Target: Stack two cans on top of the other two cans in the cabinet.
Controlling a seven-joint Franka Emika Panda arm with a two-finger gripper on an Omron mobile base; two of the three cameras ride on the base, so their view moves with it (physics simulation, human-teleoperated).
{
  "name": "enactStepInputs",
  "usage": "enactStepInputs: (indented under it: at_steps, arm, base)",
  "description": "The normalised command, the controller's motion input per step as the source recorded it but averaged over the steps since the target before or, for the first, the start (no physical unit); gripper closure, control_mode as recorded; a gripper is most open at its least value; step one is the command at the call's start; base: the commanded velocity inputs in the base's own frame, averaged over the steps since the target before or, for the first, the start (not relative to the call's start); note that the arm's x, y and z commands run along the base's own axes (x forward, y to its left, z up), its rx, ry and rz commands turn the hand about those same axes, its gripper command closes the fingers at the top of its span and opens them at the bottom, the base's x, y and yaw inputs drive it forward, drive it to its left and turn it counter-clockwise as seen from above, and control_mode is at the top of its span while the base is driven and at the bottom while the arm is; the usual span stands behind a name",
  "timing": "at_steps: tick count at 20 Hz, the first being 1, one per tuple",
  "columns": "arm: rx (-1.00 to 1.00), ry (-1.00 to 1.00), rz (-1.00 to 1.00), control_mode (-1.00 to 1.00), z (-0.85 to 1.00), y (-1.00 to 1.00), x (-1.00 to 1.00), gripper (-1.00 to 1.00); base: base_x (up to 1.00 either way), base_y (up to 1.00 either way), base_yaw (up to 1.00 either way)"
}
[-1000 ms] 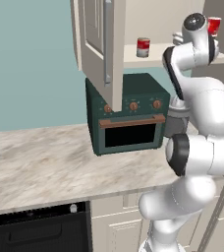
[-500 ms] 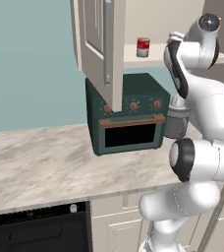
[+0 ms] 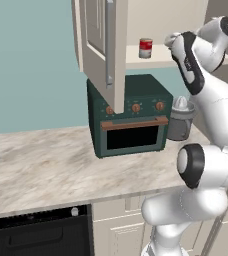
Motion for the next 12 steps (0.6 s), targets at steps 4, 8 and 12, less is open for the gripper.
enactStepInputs:
  at_steps: [4,8,12]
  arm:
    - [0.0,-0.23,0.27,-1.0,0.0,0.09,0.0,-1.0]
    - [0.0,-0.26,0.2,-1.0,0.0,0.1,0.0,-1.0]
    - [0.0,-0.25,0.12,-1.0,-0.03,0.22,0.0,-1.0]
  base:
    - [0.0,0.0,0.0]
    - [0.0,0.0,0.0]
    - [0.0,0.0,0.0]
